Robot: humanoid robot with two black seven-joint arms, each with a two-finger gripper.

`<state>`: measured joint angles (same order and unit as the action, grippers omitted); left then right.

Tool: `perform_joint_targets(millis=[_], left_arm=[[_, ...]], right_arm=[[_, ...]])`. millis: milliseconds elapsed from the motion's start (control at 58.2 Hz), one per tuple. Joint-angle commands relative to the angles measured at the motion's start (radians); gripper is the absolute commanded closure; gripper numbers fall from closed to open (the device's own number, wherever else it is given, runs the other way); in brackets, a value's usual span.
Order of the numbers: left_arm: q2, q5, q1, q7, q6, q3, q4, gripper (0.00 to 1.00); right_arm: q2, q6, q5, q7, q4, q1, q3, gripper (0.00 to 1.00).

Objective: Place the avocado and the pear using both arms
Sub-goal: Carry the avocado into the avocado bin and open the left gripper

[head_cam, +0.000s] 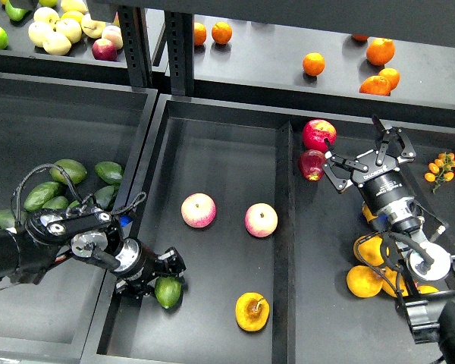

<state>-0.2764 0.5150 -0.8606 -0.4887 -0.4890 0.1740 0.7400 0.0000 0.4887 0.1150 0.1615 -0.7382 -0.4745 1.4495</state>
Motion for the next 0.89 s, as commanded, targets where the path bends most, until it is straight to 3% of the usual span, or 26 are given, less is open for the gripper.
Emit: perform_joint_targets(millis=[0, 344, 756, 876], left_arm=[[-0.095, -0.026, -0.041, 0.0, 0.0, 0.012, 0.036, 0.55], [-0.395, -0.061, -0.032, 0.0, 0.0, 0.028, 0.067, 0.53], [-0.36, -0.076, 0.092, 0.0, 0.0, 0.081, -0.022, 0.44], [-0.339, -0.076, 0.097, 0.0, 0.0, 0.093, -0.047, 0.34]], right_arm=[[0.0, 0.0, 0.0, 0.001, -0.001, 0.001, 0.0, 0.0], [0.0, 0.0, 0.0, 0.001, -0.001, 0.001, -0.001, 0.0], [0.0, 0.0, -0.001, 0.001, -0.013, 0.002, -0.001, 0.0], [0.0, 0.0, -0.001, 0.001, -0.013, 0.002, 0.0, 0.0]])
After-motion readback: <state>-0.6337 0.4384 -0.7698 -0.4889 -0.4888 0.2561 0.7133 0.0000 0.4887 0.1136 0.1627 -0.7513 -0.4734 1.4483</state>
